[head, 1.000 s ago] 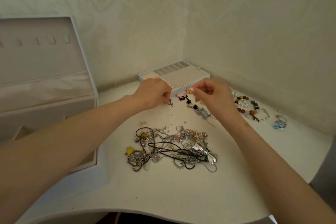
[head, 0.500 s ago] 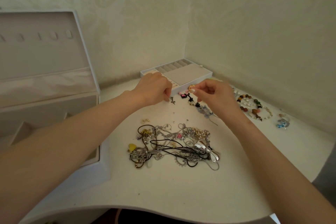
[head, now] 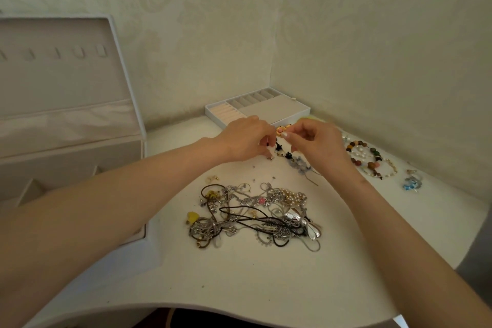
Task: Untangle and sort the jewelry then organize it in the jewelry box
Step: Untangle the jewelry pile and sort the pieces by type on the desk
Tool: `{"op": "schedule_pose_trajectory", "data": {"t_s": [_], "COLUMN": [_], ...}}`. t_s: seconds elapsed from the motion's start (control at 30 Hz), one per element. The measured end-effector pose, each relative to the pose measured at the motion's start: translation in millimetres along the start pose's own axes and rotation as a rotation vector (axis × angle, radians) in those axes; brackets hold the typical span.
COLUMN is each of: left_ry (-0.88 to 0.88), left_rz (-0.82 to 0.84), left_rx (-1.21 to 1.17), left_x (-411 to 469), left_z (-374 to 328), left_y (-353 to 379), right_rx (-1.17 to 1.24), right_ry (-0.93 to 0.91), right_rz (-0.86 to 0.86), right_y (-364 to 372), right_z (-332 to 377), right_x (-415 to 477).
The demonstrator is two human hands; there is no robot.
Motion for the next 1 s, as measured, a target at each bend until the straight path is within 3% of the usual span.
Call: {"op": "schedule_pose_trajectory", "data": {"t_s": [0.2,0.37,0.47,0.6,0.83,1.0], "left_ry": [-0.132,-0.204,-0.225,-0.275,-0.286,-0.304], "left_rz": [-0.02,0.01,0.017,0.248,0.505,0.741], "left_rx": [-0.049,-0.041,-0.111,-0.155,-0.155,-0.177], "left_x": [-17,-44,-56,-68,-79,-92], "left_z": [20,34,37,38,26,11], "left_y": [-36,-42,-42,-32,-17,-6], "right_rx": [-0.08,-0.463,-0.562,-0.44,-0.174,-0.147], "right_ry": [-0.016,-0.135,-0.194,-0.199,-0.243,-0.267], "right_rz": [0.026,0.149,0.183,0.172,0.39,0.435], "right_y": [2,22,31,26,32,40], "right_z": [1,4,9,19,37,40], "right_x": [-1,-4,-8,-12,-26,-31]}}
Point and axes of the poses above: each hand's wrist, its own x-axis towards the middle knuckle, its own y-axis out of the palm, z = x × y, the point moved 7 cm from there along x, towards the middle knuckle, and after that the axes turned 12 degrees about -x, right-handed, at the moved point
